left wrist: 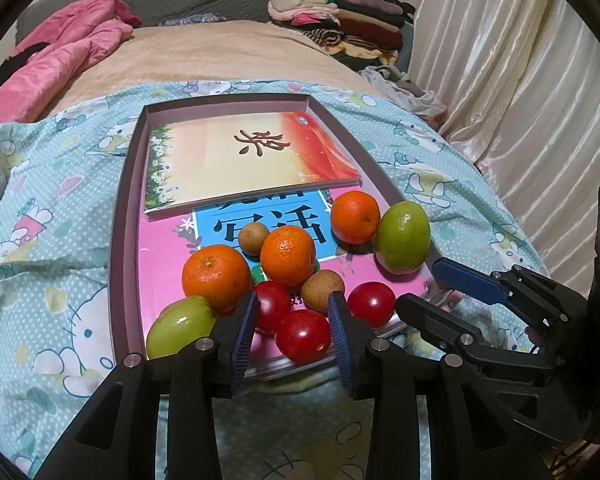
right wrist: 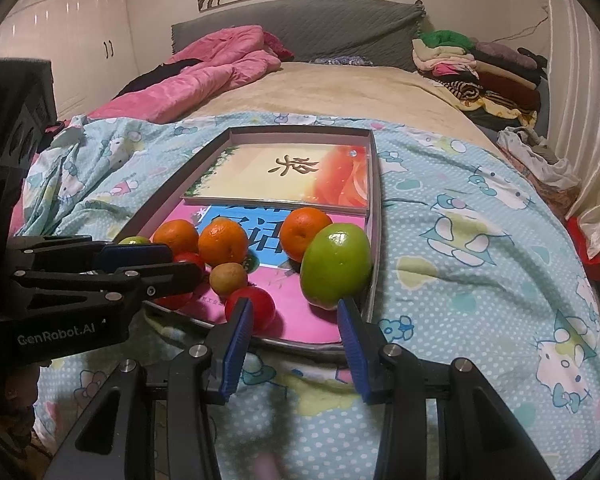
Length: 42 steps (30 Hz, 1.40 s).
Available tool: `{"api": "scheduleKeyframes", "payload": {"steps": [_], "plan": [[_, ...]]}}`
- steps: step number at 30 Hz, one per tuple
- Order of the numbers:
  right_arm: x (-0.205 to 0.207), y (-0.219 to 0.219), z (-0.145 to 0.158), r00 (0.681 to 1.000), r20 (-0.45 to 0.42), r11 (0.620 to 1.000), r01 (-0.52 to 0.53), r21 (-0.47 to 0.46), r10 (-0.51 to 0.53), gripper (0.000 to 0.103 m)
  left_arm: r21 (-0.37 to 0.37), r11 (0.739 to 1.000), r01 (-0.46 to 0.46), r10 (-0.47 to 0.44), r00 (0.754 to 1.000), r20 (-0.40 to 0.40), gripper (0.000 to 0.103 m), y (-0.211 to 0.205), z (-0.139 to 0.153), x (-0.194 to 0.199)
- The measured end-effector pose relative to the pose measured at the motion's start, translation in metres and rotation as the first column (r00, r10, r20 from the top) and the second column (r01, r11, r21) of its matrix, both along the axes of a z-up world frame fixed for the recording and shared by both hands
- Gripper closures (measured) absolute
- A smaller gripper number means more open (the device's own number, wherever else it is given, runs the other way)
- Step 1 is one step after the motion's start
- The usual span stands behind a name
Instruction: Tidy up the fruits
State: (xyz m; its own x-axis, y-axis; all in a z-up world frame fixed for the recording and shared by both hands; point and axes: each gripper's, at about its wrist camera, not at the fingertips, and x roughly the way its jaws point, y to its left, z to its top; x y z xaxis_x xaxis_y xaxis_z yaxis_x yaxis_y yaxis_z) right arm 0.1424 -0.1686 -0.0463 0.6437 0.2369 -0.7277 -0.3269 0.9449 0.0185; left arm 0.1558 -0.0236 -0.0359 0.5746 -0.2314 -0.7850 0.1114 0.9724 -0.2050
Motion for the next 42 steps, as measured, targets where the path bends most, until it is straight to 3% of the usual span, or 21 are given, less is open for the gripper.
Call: {"api": "scheduleKeyframes", "payload": {"steps": [21, 28, 42], "plan": [[-0.001, 0.005, 0.001, 1.0, 0.01, 1.0, -0.003, 0.0, 0.003, 0.055, -0.009, 1.0, 0.002, -0.002, 1.0, 0.001, 0.058, -0.002, 0.002, -0.001], [-0.001, 0.003, 0.001, 1.0, 0.011, 1.0, 0.0, -0.005, 0.0, 0.054, -0.024, 1.0, 0.001, -0.001, 1.0, 0.016, 0.046, 0.0, 0.006, -0.002], [-0.002, 0.002, 0.004, 0.999, 0.035, 1.0, 0.013, -0.015, -0.013, 0.042, -0.025, 1.0, -0.012, 0.013, 1.0, 0.024, 0.038, 0.002, 0.01, -0.003]]}}
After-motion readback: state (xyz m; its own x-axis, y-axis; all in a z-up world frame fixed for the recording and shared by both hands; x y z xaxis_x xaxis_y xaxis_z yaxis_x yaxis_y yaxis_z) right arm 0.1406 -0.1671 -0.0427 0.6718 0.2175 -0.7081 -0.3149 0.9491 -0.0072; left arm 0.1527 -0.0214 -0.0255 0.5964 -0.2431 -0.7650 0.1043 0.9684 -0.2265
